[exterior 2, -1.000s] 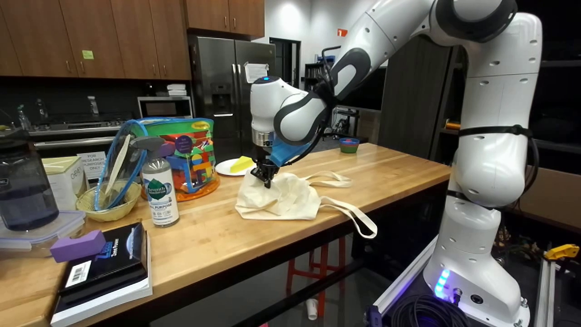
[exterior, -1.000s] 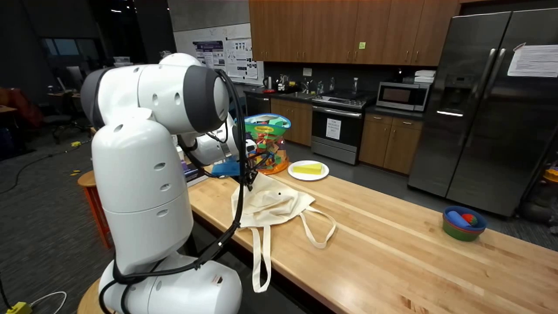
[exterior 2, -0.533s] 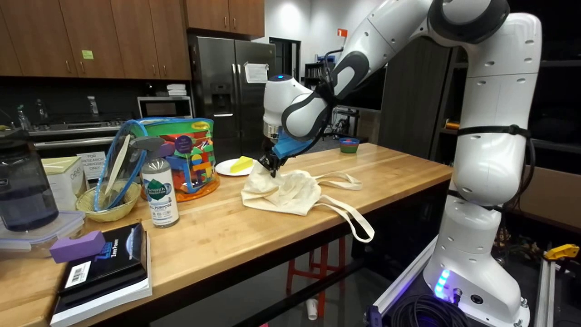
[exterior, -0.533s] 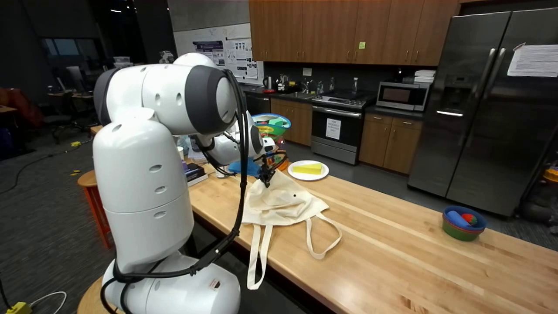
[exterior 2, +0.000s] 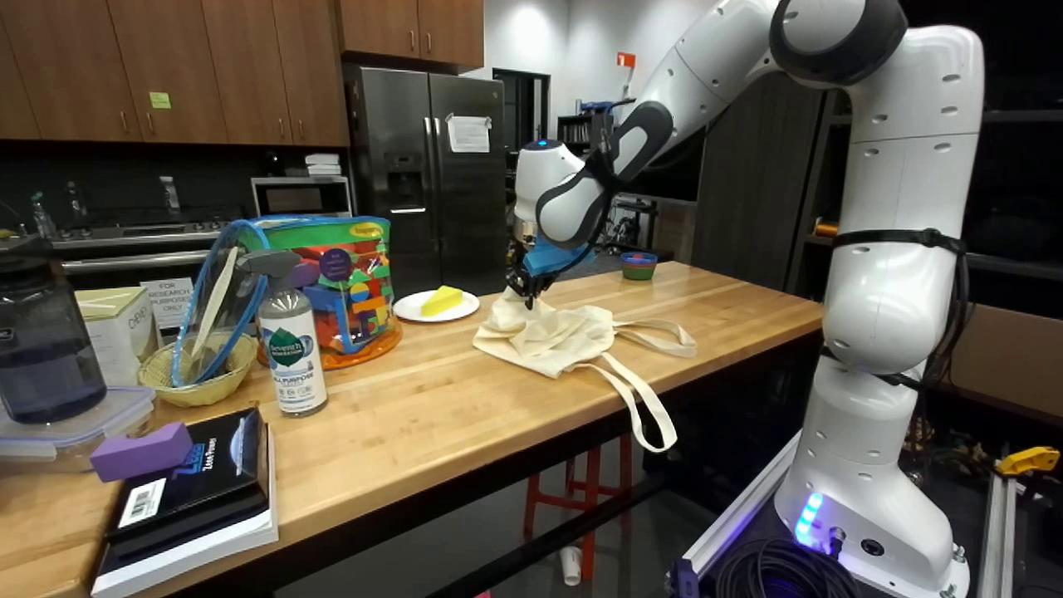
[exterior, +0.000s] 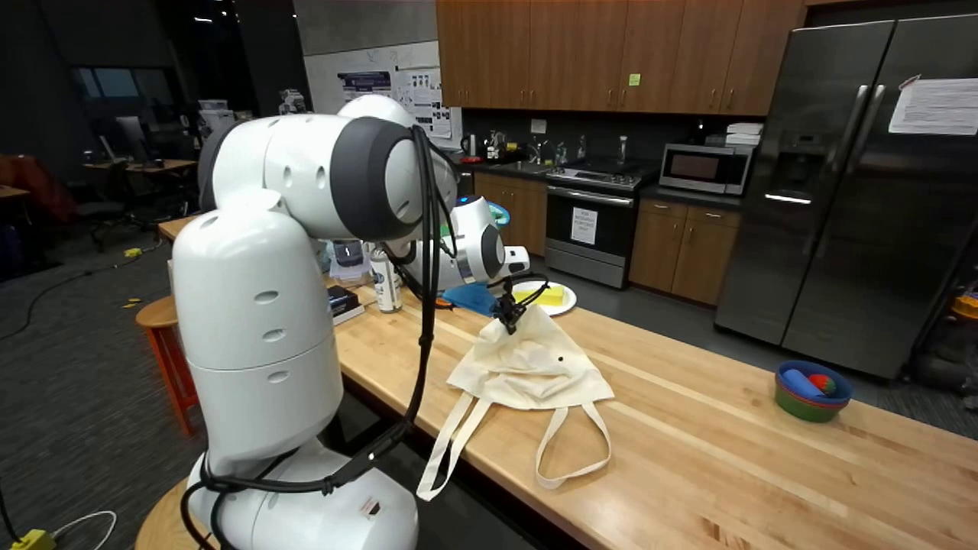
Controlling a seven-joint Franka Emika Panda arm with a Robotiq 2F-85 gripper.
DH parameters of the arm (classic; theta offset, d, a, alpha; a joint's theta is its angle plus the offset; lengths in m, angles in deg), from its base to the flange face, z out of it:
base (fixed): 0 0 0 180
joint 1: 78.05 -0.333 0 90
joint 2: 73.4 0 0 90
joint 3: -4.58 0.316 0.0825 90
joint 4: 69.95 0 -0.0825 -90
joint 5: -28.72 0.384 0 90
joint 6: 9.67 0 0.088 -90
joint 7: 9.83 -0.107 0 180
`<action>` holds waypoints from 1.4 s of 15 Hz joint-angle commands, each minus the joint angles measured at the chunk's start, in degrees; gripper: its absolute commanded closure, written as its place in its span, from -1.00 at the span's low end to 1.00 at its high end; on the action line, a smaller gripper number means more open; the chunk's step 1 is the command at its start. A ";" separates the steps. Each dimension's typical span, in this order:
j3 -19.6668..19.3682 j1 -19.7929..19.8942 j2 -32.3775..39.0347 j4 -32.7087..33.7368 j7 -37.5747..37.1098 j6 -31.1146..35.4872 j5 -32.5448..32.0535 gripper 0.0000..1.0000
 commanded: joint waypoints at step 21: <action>-10.69 16.21 24.78 27.53 16.49 -6.85 29.72 0.99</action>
